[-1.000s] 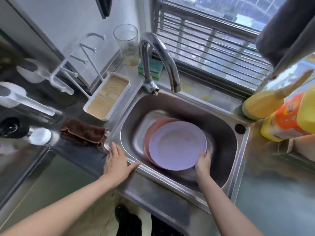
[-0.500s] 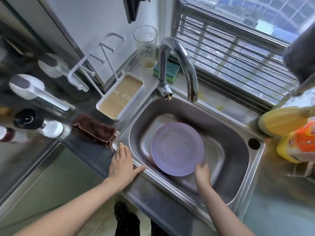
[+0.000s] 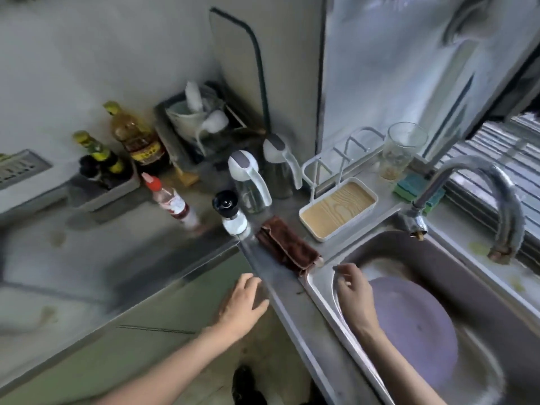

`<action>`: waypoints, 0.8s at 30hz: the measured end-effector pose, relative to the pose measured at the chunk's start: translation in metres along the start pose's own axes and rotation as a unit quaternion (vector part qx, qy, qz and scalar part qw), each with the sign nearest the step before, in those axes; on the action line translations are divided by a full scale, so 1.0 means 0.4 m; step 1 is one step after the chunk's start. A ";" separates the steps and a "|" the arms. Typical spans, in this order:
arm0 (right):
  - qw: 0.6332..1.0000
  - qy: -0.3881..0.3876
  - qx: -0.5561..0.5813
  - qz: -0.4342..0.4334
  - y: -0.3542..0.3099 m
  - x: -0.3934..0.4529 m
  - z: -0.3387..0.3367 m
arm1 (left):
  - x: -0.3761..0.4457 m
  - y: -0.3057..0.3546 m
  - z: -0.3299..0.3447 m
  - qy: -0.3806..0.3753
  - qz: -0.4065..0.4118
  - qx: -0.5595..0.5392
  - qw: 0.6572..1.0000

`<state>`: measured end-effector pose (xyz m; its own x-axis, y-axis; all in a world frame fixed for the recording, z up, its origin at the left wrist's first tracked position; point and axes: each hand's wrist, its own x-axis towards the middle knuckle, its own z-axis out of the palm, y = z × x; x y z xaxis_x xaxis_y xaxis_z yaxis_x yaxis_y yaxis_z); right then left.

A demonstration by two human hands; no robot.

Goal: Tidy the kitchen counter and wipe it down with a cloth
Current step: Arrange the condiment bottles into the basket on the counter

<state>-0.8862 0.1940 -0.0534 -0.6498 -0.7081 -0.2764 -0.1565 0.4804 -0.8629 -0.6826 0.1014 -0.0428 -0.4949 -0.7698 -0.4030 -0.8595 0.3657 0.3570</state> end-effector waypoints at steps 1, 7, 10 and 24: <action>1.000 -0.019 -0.008 -0.023 -0.040 0.005 0.042 | 0.000 -0.048 -0.024 0.019 -0.017 -0.006 1.000; 0.980 -0.160 -0.065 -0.100 -0.222 0.069 0.331 | 0.055 -0.354 -0.165 0.078 -0.087 -0.025 0.993; 0.987 -0.129 -0.054 -0.080 -0.272 0.113 0.451 | 0.076 -0.474 -0.198 0.103 -0.129 -0.027 0.986; 0.993 0.098 0.058 -0.006 -0.377 0.147 0.623 | 0.340 -0.566 -0.454 0.160 -0.069 -0.302 0.937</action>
<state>-0.7155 -0.0494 -0.0450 -0.7828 -0.5929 -0.1887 -0.0847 0.4020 -0.9117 -0.5324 -0.1810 -0.0254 -0.2386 -0.9406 -0.2415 -0.6355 -0.0368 0.7713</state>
